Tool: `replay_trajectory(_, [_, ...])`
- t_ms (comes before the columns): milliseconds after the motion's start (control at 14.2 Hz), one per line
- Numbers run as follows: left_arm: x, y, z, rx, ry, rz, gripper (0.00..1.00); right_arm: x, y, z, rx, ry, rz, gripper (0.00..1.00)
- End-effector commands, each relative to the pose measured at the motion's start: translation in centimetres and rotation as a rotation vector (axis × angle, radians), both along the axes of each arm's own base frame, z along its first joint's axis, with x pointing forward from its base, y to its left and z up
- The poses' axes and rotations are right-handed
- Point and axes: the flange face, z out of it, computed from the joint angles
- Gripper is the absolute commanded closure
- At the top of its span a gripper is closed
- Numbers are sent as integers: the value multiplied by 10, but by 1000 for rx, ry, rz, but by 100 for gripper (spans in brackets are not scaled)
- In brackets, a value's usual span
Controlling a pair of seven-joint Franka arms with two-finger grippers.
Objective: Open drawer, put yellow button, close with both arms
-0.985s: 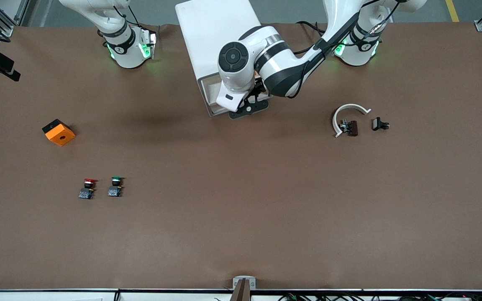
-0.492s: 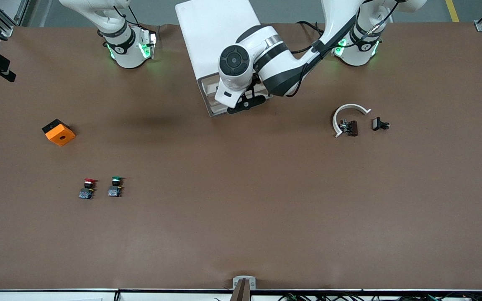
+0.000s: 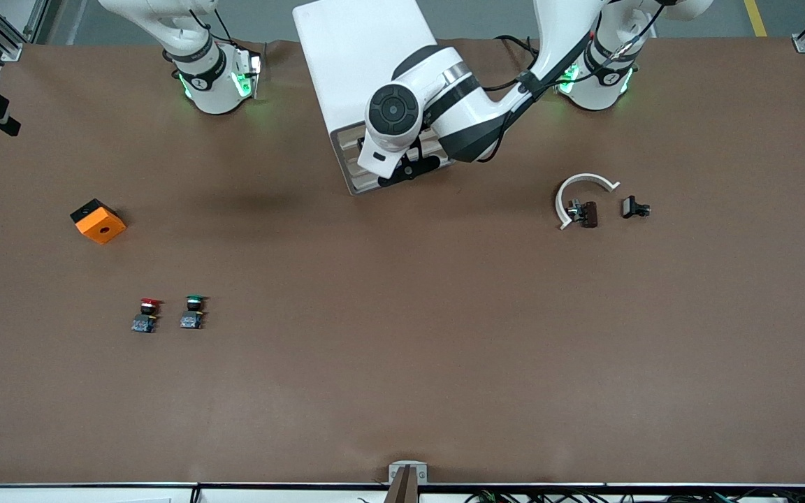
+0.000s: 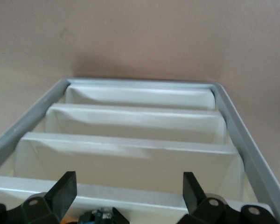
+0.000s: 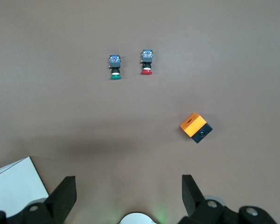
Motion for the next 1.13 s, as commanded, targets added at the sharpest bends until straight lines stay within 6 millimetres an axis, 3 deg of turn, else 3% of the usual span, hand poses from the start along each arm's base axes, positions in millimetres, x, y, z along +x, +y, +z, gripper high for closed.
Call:
replay_trajectory(0, [-12, -11, 0, -32, 62, 14, 0, -9, 1, 2, 16, -10, -16, 0])
replay_trajectory(211, [-12, -10, 1, -33, 65, 17, 0, -9, -1, 2, 12, -9, -11, 0])
replay_trajectory(422, [7, 0, 5, -36, 45, 41, 0, -9, -2, 2, 9, -8, -8, 0])
replay_trajectory(633, [59, 33, 24, -59, 6, 128, 0, -10, -2, 2, 9, -6, -8, 0])
replay_trajectory(703, [75, 48, 40, -68, -40, 129, 0, -10, -1, 2, 9, -5, -7, 0])
replay_trajectory(1055, [151, 119, 68, -93, -129, 187, 0, -9, -3, 0, 10, -2, -10, 0])
